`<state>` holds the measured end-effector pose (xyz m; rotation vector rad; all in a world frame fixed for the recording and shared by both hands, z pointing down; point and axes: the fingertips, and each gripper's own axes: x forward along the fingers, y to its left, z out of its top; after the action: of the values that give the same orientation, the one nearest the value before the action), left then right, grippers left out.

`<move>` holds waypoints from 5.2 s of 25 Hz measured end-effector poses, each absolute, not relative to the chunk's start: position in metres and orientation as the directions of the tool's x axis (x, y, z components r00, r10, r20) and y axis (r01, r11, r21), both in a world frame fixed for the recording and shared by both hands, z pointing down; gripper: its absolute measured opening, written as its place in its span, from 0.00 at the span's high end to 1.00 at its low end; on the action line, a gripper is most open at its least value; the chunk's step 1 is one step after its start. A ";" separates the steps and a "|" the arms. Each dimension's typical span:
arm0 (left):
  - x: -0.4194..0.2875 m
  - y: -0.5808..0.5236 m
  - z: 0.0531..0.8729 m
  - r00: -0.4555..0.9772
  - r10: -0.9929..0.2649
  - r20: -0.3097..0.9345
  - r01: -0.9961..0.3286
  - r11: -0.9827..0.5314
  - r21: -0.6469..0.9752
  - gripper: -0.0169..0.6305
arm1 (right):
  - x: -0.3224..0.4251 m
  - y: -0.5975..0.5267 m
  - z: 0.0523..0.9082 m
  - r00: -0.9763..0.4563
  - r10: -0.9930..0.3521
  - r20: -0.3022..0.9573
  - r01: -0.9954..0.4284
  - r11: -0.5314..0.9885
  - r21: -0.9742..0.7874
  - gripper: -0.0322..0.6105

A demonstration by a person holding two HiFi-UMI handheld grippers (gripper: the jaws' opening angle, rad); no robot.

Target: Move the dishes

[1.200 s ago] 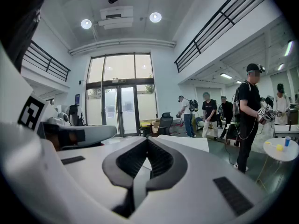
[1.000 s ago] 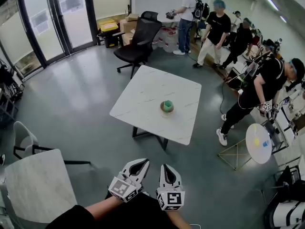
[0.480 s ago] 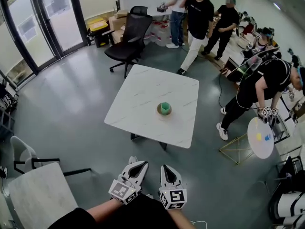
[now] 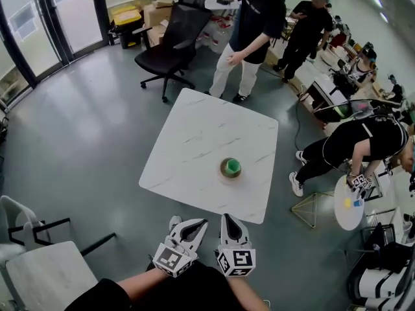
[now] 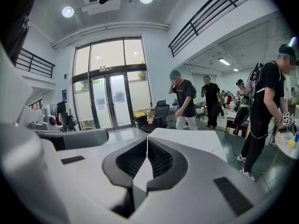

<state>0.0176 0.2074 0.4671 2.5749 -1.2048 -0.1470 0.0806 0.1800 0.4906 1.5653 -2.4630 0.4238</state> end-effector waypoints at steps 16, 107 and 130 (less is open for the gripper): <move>-0.003 0.081 0.508 0.727 -0.679 0.105 -0.665 -0.658 0.353 0.95 | 0.091 0.054 0.546 -0.303 -0.825 0.477 -0.952 0.286 -0.109 0.92; -0.197 -0.088 0.576 0.606 -0.774 0.182 -0.762 -0.500 0.412 0.95 | -0.068 -0.172 0.731 -0.271 -0.573 0.773 -0.838 0.536 0.104 0.90; -0.218 -0.088 0.577 0.607 -0.763 0.220 -0.776 -0.510 0.371 0.95 | -0.083 -0.162 0.706 -0.292 -0.624 0.725 -0.863 0.499 0.082 0.82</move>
<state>-0.2180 -0.0876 0.5769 2.4022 -1.2242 0.0393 -0.0834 -0.1621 0.7061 1.2175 -2.0263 0.4252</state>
